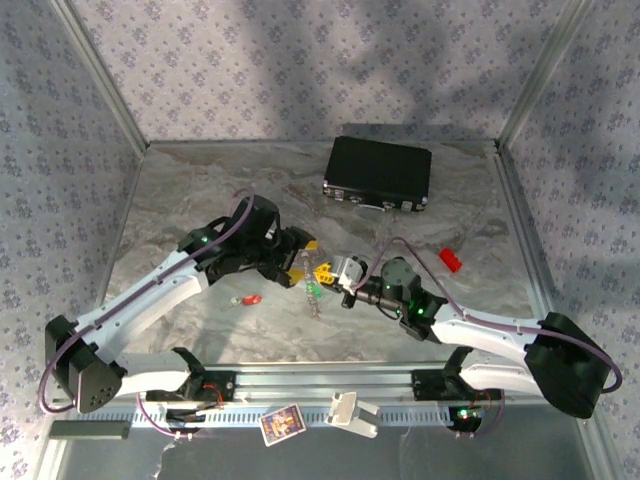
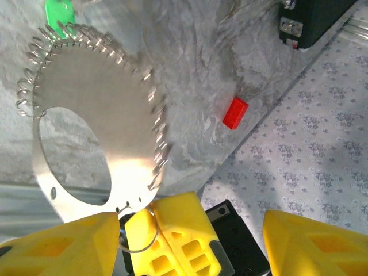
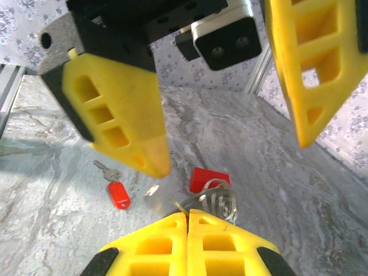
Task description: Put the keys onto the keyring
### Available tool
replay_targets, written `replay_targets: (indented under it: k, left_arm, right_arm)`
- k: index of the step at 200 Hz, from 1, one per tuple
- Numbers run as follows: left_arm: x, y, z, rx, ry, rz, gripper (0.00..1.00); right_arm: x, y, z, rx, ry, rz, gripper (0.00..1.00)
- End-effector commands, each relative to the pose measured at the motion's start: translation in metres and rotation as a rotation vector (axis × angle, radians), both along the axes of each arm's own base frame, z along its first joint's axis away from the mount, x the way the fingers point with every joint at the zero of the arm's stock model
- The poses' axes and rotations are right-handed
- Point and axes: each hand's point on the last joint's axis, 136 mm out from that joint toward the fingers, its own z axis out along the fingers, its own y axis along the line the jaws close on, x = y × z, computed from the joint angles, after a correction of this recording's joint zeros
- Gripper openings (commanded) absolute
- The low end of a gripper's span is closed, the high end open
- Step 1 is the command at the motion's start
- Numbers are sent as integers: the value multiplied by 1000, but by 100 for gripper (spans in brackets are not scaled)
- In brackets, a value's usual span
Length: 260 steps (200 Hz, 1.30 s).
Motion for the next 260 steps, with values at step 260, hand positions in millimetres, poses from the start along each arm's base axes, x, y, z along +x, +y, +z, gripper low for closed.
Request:
replay_targets:
  k: [260]
  left_arm:
    - [-46, 33, -16, 507, -1355, -893, 41]
  right_arm:
    - [13, 11, -12, -93, 148, 45, 0]
